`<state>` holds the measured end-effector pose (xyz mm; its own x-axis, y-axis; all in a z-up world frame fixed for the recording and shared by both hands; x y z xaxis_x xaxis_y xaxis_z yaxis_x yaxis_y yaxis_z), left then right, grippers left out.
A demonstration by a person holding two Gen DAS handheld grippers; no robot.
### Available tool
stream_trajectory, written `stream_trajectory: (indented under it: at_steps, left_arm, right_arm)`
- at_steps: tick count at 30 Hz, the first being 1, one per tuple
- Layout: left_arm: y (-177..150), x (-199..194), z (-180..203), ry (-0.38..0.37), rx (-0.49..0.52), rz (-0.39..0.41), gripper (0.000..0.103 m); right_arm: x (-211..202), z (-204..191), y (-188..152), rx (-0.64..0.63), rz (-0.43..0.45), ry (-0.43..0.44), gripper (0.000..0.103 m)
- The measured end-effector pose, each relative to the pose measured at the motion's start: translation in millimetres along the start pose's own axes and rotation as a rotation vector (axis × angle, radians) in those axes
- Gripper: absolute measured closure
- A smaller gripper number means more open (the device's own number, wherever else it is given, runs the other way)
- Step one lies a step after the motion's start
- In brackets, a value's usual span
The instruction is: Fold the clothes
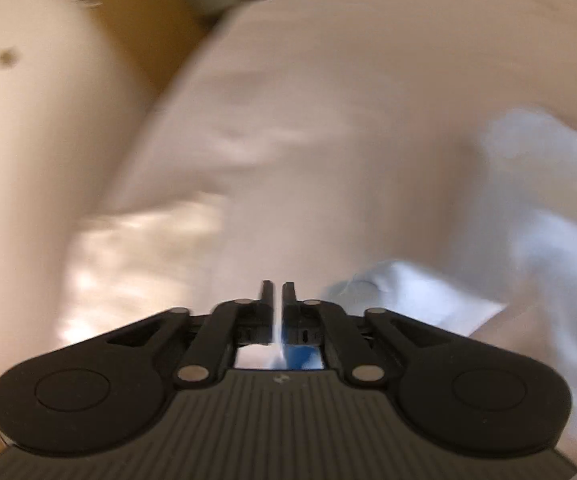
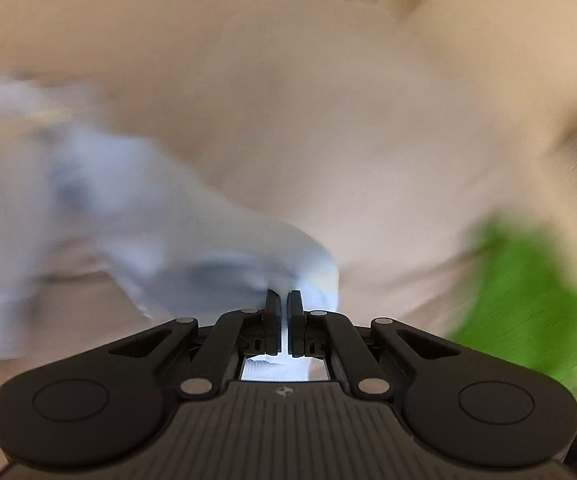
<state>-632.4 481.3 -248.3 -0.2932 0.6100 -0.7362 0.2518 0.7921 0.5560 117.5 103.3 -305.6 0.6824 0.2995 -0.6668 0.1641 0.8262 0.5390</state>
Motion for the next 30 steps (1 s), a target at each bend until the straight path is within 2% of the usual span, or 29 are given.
stream_trajectory:
  at_steps: [1,2,4,5,7,8,10,13,14,15,19,20,22,23,24,27,29,30]
  left_arm:
    - [3.9,4.3,-21.6,0.05,-0.037,-0.01,0.089]
    - [3.1,4.9,-31.7,0.073,-0.068,-0.02,0.086]
    - [-3.3,4.8,-20.5,0.037,-0.111,-0.039,0.079]
    - [-9.7,4.2,-3.5,0.001,-0.128,-0.061,0.071]
    - [-47.6,-1.8,54.4,-0.138,-0.146,-0.15,0.07]
    - [-63.3,-2.1,81.0,-0.216,-0.154,-0.199,0.07]
    - [-102.8,-14.5,152.8,-0.421,-0.189,-0.312,0.07]
    - [-144.0,-38.7,248.5,-0.68,-0.267,-0.423,0.066]
    - [-151.9,-42.4,270.8,-0.725,-0.294,-0.436,0.062]
    - [-156.7,-41.6,285.4,-0.73,-0.323,-0.442,0.055]
    - [-169.1,-28.1,324.6,-0.723,-0.434,-0.475,0.053]
    - [-169.3,-22.9,330.3,-0.718,-0.443,-0.473,0.056]
    - [-167.3,-14.5,337.2,-0.72,-0.474,-0.483,0.073]
    - [-165.8,-11.9,339.8,-0.726,-0.489,-0.5,0.096]
    - [-163.1,-11.7,339.9,-0.73,-0.498,-0.507,0.096]
    - [-133.9,-32.3,313.3,-0.74,-0.465,-0.383,0.097]
    - [-110.2,-45.6,276.8,-0.721,-0.463,-0.28,0.097]
    - [-101.5,-45.7,254.9,-0.701,-0.482,-0.249,0.097]
  right_arm:
    - [7.0,16.4,1.9,-0.027,-0.001,-0.047,0.071]
    - [14.4,31.6,2.4,-0.048,-0.011,-0.084,0.058]
    - [20.7,43.5,-14.9,0.028,-0.053,-0.059,0.051]
    - [23.3,48.3,-24.4,0.073,-0.075,-0.04,0.043]
    - [36.1,38.0,-29.6,0.275,-0.111,0.086,0.037]
    - [37.3,24.4,-45.1,0.419,-0.151,0.208,0.038]
    - [34.2,-19.4,-77.7,0.699,-0.256,0.463,0.038]
    - [28.4,-88.1,-108.2,1.02,-0.405,0.722,0.044]
    - [26.6,-107.3,-114.7,1.097,-0.439,0.778,0.044]
    - [25.0,-125.5,-120.5,1.166,-0.47,0.828,0.044]
    - [10.4,-157.9,-116.6,1.279,-0.502,0.914,0.044]
    - [10.2,-160.7,-116.2,1.286,-0.503,0.924,0.044]
    - [11.8,-161.0,-117.1,1.281,-0.507,0.923,0.044]
    - [13.1,-160.1,-117.1,1.281,-0.508,0.926,0.044]
    - [14.7,-157.7,-117.1,1.282,-0.508,0.927,0.044]
    - [15.8,-154.5,-114.1,1.299,-0.503,0.922,0.044]
    - [11.3,-154.2,-114.1,1.315,-0.492,0.929,0.044]
    - [6.5,-157.8,-112.3,1.27,-0.474,0.93,0.044]
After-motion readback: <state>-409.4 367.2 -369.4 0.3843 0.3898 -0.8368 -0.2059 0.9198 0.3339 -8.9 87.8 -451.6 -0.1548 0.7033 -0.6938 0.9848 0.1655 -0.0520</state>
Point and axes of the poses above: each gripper's, at about its wrist camera, not at the fingertips, and x roughly the way its jaws point, z to its right, y to its top, the point moved 10 cm from there along x, roughly the way its jaws point, and after that the axes turned 5 degrees about z, right-handed, at the moved point
